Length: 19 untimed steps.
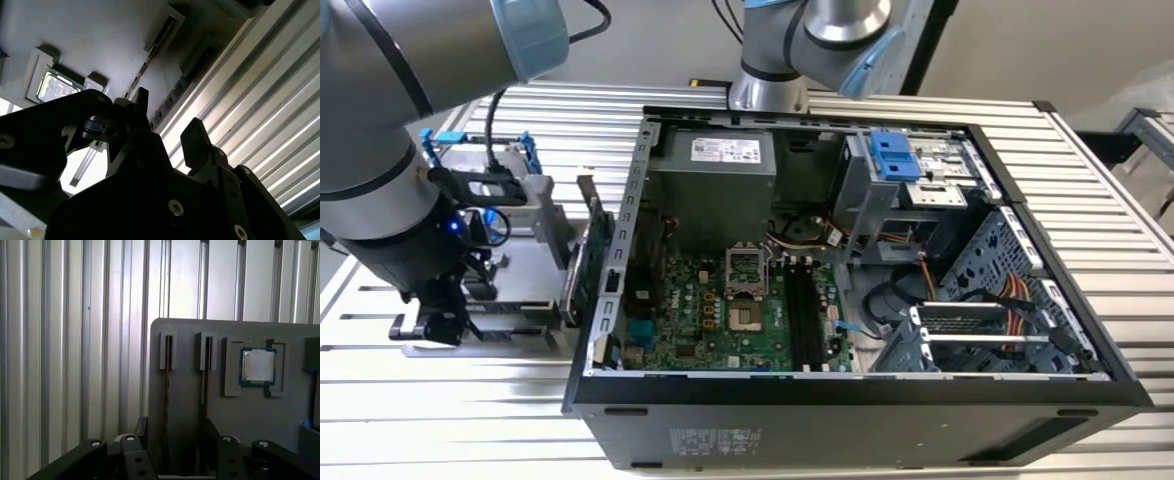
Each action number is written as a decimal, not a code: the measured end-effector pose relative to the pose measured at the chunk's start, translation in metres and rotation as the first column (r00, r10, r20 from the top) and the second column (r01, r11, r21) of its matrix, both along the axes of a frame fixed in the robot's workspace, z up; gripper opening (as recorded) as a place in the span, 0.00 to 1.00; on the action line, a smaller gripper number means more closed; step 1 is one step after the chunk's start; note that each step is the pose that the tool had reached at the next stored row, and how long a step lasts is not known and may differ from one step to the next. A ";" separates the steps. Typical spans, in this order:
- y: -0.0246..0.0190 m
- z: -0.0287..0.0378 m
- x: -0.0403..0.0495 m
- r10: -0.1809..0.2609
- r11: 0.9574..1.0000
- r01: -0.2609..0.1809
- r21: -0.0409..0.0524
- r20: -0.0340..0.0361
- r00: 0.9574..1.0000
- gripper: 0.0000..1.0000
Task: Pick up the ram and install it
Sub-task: 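Pick up the ram and move it above insertion slot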
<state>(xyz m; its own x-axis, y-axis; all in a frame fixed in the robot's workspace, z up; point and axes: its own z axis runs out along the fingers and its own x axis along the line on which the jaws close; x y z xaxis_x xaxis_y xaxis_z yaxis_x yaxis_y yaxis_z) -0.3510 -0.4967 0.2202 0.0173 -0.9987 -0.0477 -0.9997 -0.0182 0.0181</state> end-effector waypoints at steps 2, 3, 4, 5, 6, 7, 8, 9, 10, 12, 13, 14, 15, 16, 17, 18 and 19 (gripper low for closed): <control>0.0025 -0.0021 0.0000 -0.004 1.000 0.004 0.000 0.000 1.000 1.00; 0.0035 -0.0032 -0.0001 -0.007 1.000 0.007 0.000 0.000 1.000 1.00; 0.0040 -0.0042 -0.0001 -0.009 1.000 0.009 0.000 0.000 1.000 1.00; 0.0040 -0.0049 0.0000 -0.012 1.000 0.012 0.000 0.000 1.000 1.00; 0.0040 -0.0054 0.0000 -0.015 1.000 0.015 -0.001 0.000 1.000 1.00; 0.0039 -0.0059 0.0000 -0.016 1.000 0.016 -0.001 0.000 1.000 1.00; 0.0037 -0.0065 -0.0001 -0.018 1.000 0.018 -0.001 0.000 1.000 1.00; 0.0032 -0.0071 -0.0001 -0.019 1.000 0.019 -0.002 0.000 1.000 1.00; 0.0025 -0.0078 -0.0001 -0.020 1.000 0.020 -0.002 0.000 1.000 1.00; 0.0009 -0.0092 -0.0001 -0.022 1.000 0.022 -0.002 0.000 1.000 1.00; 0.0002 -0.0100 -0.0001 -0.023 1.000 0.023 -0.002 0.000 1.000 1.00; -0.0002 -0.0111 -0.0001 -0.024 1.000 0.024 -0.002 0.000 1.000 1.00; -0.0003 -0.0122 -0.0001 -0.024 1.000 0.024 -0.002 0.000 1.000 1.00; -0.0005 -0.0132 -0.0001 -0.024 1.000 0.024 -0.002 0.000 1.000 1.00; -0.0006 -0.0142 -0.0001 -0.023 1.000 0.023 -0.002 0.000 1.000 1.00; -0.0007 -0.0152 0.0000 -0.023 1.000 0.023 -0.002 0.000 1.000 1.00; -0.0007 -0.0163 0.0000 -0.022 1.000 0.022 -0.002 0.000 1.000 1.00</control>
